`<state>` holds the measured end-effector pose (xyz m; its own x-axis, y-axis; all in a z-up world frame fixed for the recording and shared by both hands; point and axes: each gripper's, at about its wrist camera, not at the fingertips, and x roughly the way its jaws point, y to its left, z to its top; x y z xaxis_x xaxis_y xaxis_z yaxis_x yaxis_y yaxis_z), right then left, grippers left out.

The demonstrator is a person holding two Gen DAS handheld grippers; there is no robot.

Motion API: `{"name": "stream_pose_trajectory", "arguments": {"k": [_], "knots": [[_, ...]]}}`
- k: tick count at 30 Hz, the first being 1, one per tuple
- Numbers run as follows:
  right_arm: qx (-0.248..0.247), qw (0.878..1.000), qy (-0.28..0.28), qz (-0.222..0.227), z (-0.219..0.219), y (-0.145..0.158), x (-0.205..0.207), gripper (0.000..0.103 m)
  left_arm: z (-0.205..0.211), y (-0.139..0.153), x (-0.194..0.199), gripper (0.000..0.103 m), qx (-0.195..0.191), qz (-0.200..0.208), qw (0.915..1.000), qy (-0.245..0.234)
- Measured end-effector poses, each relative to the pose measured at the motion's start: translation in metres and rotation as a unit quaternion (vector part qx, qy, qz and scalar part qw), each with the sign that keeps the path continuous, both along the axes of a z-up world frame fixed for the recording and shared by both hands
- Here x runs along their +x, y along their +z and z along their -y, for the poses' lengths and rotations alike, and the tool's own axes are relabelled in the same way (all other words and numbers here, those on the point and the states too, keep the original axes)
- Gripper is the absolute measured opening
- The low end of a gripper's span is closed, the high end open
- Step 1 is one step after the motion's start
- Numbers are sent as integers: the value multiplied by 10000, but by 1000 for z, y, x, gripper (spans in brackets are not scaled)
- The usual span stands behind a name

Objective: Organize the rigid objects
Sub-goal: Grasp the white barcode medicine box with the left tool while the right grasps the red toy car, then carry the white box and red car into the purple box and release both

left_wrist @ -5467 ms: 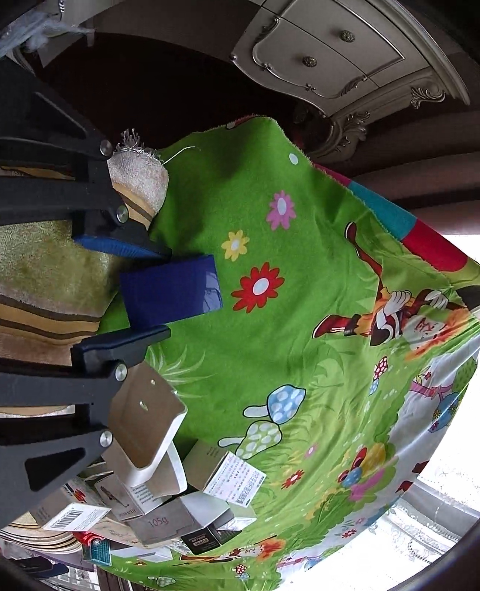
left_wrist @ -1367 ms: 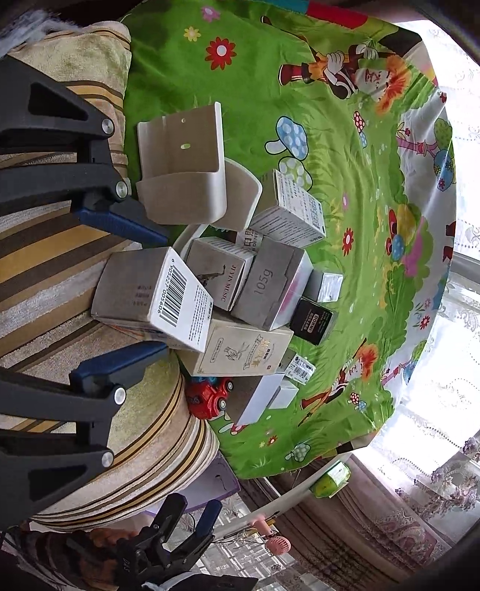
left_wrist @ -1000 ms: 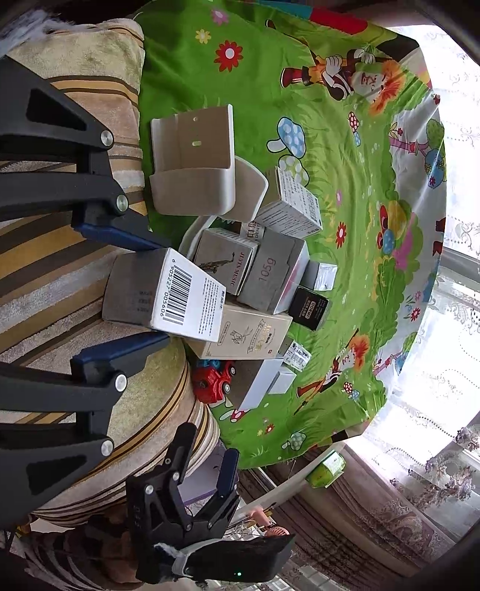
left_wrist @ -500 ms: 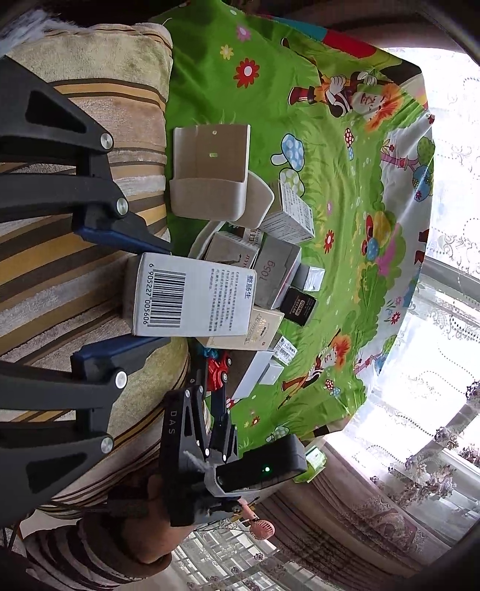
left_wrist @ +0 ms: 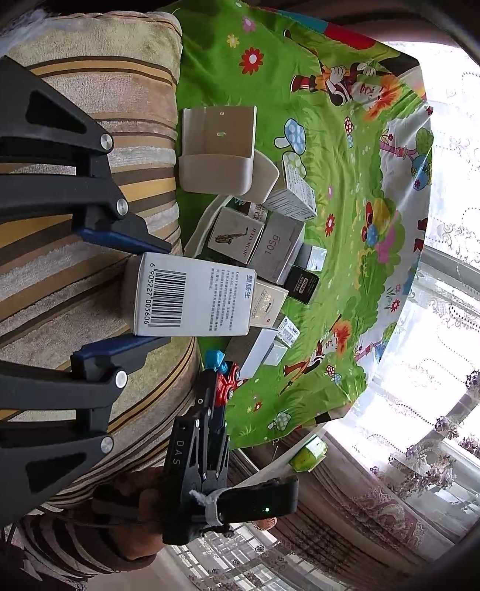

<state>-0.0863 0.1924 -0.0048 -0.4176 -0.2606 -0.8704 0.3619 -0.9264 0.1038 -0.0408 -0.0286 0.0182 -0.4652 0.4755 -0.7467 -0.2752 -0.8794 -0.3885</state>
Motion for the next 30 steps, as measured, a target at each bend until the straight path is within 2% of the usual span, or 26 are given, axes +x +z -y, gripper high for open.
{"name": "stream_pose_trajectory", "arguments": {"k": [14,30], "knots": [[-414,9962,-702,-320,-80,20,56,37,-74,11,8,41,-45,-14,9969,-779],[-833,9813,-1731,-146,-176,-4,104,37,-171,19,22,41,-414,-30,9840,-1735]]}}
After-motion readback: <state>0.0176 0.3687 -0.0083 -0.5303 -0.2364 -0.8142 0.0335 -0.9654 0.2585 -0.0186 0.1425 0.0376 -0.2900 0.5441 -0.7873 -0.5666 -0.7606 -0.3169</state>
